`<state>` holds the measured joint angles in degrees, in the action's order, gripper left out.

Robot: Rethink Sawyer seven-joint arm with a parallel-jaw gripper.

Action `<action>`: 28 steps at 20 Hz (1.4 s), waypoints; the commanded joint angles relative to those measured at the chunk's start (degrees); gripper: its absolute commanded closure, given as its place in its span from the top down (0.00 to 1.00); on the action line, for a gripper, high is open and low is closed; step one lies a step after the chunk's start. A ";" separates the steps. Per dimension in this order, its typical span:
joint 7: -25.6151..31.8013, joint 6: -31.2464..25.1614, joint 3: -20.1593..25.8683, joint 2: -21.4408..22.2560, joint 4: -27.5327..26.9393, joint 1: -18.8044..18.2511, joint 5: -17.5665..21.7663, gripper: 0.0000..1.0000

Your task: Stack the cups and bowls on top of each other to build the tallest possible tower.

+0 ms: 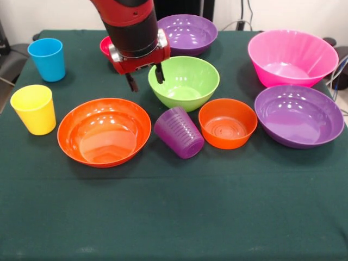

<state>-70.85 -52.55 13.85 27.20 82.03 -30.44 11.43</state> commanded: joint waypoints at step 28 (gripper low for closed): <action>-4.99 18.97 0.93 -3.38 7.05 0.72 3.43 1.00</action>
<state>-70.85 -37.28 13.77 28.08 89.22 -31.71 11.53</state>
